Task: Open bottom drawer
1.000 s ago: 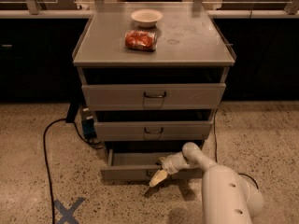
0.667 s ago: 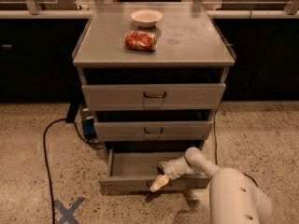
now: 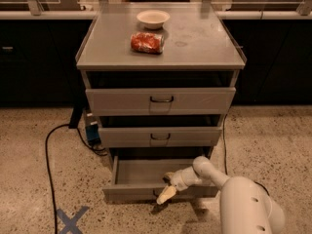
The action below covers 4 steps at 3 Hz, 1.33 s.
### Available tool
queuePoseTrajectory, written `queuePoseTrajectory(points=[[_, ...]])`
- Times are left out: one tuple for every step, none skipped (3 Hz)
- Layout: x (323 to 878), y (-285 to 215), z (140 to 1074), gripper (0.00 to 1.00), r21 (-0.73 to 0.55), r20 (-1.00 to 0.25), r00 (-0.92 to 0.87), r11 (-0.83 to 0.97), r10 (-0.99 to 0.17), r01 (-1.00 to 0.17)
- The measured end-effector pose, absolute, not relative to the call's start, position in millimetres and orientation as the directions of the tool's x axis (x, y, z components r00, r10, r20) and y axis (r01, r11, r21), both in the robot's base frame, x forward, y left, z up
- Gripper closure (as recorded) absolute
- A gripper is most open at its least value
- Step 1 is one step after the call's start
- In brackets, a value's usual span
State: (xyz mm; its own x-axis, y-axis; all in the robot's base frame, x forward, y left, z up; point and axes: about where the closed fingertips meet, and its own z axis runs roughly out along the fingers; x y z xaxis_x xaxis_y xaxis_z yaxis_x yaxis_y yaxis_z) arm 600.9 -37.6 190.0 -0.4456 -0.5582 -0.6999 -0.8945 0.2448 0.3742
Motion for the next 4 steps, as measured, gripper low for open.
queuePoseTrajectory(points=[[572.8,-39.7,187.9,0.0,0.413,-0.703,-0.473,0.237,-0.531,-0.879],[572.7,-39.6,189.9,0.0,0.414,-0.703,-0.473,0.237,-0.53,-0.879],[549.1,-50.2,195.0,0.0,0.437,-0.701,-0.506,0.258,-0.503,-0.862],[540.2,-58.2,200.5,0.0,0.429,-0.709,-0.509,0.274,-0.489,-0.861]])
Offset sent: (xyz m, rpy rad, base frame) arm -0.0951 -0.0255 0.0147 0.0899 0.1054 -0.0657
